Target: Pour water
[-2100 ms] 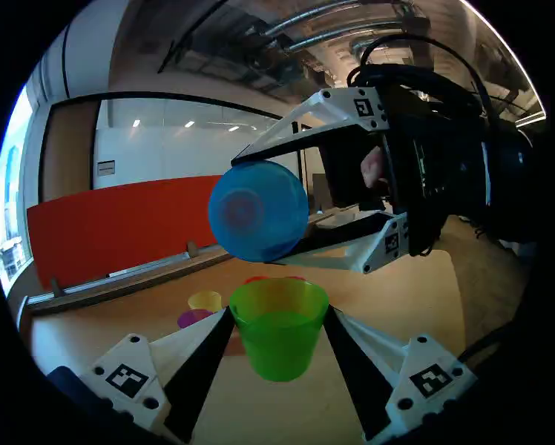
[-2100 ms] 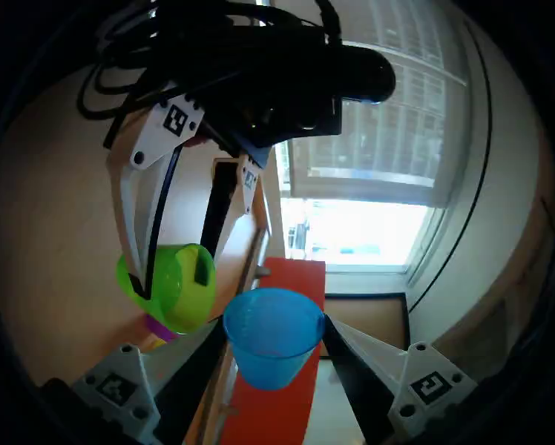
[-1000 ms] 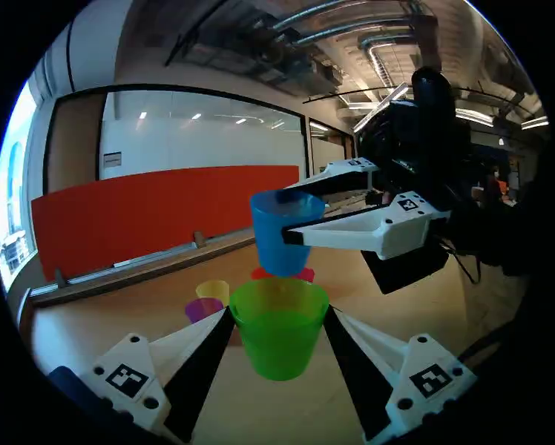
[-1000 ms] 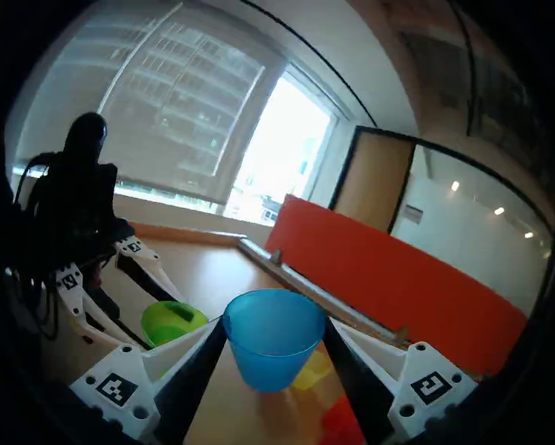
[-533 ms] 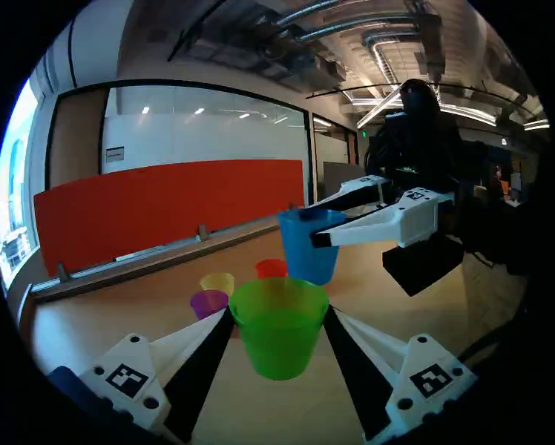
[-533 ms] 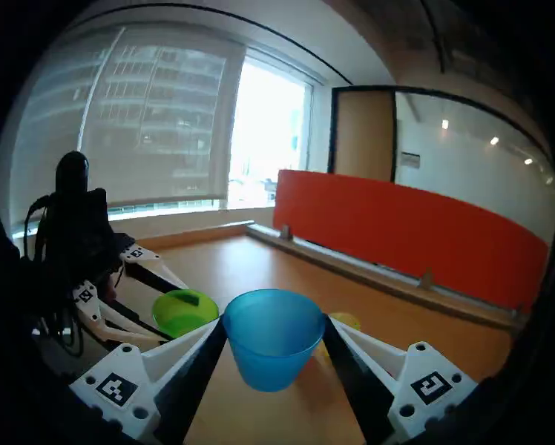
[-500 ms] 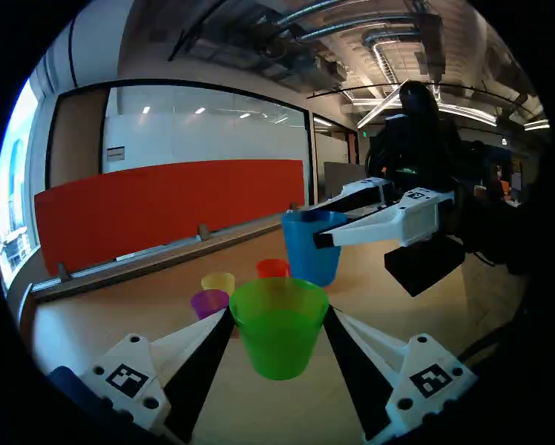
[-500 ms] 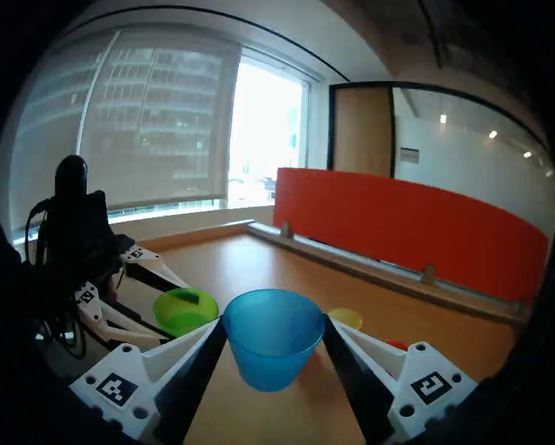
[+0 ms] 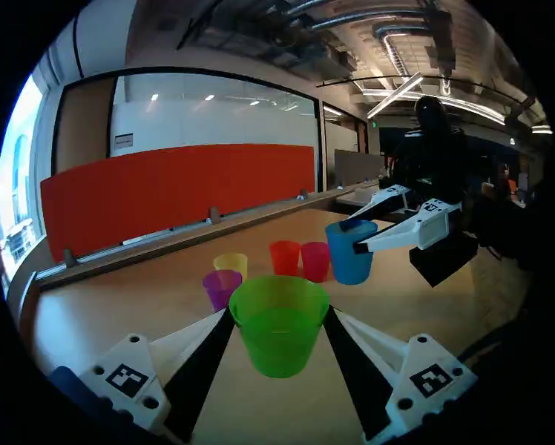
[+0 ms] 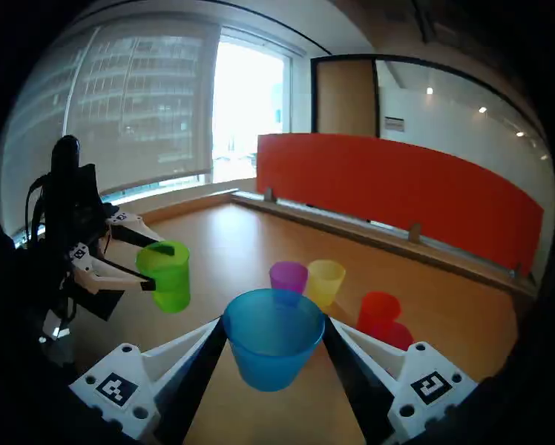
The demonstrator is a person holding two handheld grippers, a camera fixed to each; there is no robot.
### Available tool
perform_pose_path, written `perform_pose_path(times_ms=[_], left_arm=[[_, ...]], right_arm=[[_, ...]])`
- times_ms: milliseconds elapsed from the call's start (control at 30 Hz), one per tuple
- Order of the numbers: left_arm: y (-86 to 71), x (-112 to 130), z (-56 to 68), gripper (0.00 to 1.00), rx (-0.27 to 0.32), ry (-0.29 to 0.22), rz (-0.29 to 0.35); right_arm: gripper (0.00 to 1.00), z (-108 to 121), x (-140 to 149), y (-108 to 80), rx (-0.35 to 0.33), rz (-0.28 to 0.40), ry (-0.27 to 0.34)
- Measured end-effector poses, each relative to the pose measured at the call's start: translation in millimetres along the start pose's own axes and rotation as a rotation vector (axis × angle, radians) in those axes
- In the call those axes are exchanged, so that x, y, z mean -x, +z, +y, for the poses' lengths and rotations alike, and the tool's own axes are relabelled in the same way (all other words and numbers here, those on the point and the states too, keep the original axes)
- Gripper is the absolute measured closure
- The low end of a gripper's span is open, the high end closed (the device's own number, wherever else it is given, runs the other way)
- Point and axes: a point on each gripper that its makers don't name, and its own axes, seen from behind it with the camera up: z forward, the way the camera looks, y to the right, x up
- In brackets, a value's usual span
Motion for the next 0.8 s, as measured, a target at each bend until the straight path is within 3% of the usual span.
perform_pose_path(times_ms=[467, 800], left_arm=[[4.7, 29.5, -17.7, 0.14, -0.032, -0.025, -0.06], [12.5, 44.9, -26.3, 0.14, -0.042, -0.033, -0.095]], right_arm=[[0.07, 30.6, 37.3, -15.9, 0.064, -0.065, 0.006], [0.07, 44.2, 52.8, -16.2, 0.083, -0.095, 0.012]])
